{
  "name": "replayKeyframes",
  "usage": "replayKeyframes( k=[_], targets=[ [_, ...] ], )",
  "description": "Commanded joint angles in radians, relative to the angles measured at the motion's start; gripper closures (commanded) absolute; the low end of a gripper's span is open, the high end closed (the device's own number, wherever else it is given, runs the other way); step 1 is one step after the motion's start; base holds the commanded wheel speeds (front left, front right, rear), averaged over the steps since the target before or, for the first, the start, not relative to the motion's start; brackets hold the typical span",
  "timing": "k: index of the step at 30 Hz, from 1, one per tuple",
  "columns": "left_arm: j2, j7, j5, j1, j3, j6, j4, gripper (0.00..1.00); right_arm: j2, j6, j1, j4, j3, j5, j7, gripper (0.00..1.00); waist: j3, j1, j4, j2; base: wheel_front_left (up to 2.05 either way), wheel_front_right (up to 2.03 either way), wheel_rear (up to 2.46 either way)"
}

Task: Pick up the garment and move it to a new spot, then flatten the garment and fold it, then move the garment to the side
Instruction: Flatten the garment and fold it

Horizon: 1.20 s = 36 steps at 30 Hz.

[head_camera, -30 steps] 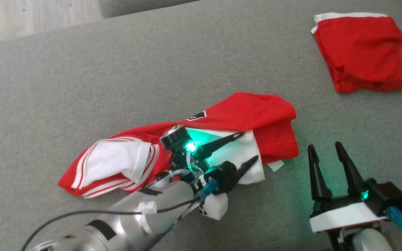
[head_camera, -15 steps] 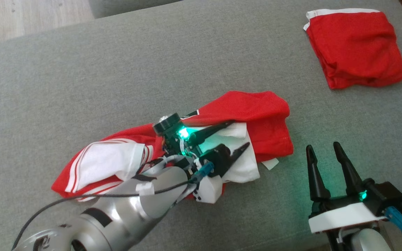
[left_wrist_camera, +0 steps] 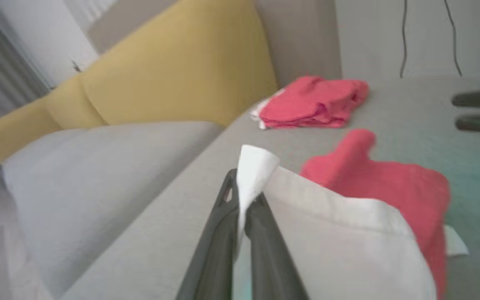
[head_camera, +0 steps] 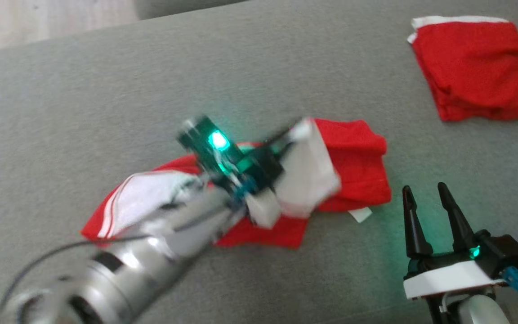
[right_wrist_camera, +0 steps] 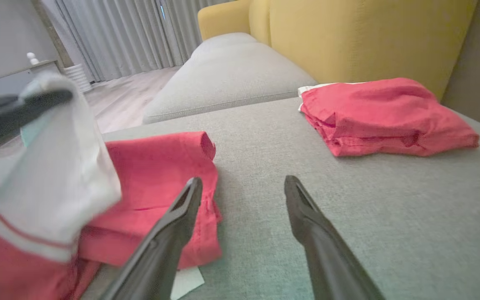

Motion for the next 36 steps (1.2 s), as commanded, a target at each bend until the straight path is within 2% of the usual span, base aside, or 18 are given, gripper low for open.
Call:
replayKeyframes(
  k=[1,2,3,7,10,16,21,27,36],
  targets=[
    [0.061,-0.01,-0.019,-0.074,0.08,0.023,-0.07,1.0,-0.004,-0.001,0.004,-0.032,0.017,0.003,-0.011,0.0,-0.02,-0.0001,0.037,0.0,0.0,0.0,0.0],
    [0.061,-0.01,-0.019,-0.074,0.08,0.023,-0.07,1.0,-0.004,-0.001,0.004,-0.032,0.017,0.003,-0.011,0.0,-0.02,-0.0001,0.037,0.0,0.0,0.0,0.0],
    [0.092,-0.011,-0.027,-0.081,0.111,0.033,-0.109,1.0,-0.004,-0.001,0.006,-0.031,0.018,0.002,-0.011,0.0,-0.026,-0.0001,0.048,0.0,0.0,0.0,0.0],
    [0.244,-0.012,-0.039,-0.086,0.234,0.084,-0.279,1.0,-0.004,-0.001,0.015,-0.026,0.019,0.003,-0.011,0.0,-0.053,-0.0001,0.096,0.0,0.0,0.0,0.0],
    [0.348,-0.012,-0.062,-0.058,0.299,0.11,-0.344,1.0,-0.004,-0.001,0.028,-0.018,0.024,0.003,-0.011,0.0,-0.075,-0.0001,0.125,0.0,0.0,0.0,0.0],
    [0.455,-0.001,-0.127,0.007,0.368,0.134,-0.421,1.0,-0.005,-0.001,0.049,-0.005,0.026,0.004,-0.011,0.0,-0.1,-0.0001,0.178,0.0,0.0,0.0,0.0],
    [0.49,0.005,-0.149,0.042,0.384,0.149,-0.444,1.0,-0.021,-0.001,0.049,0.002,0.054,0.012,-0.011,0.0,-0.107,-0.0001,0.208,0.0,0.0,0.0,0.0],
    [0.494,0.006,-0.153,0.059,0.375,0.151,-0.468,1.0,-0.034,-0.001,0.013,0.021,0.083,0.034,-0.011,0.0,-0.111,-0.0001,0.244,0.0,0.0,0.0,0.0],
    [0.48,0.017,-0.155,0.056,0.358,0.15,-0.486,1.0,-0.055,-0.001,-0.097,0.2,0.196,0.121,-0.011,0.0,-0.104,-0.0001,0.288,0.0,0.0,0.0,0.0]
  ],
)
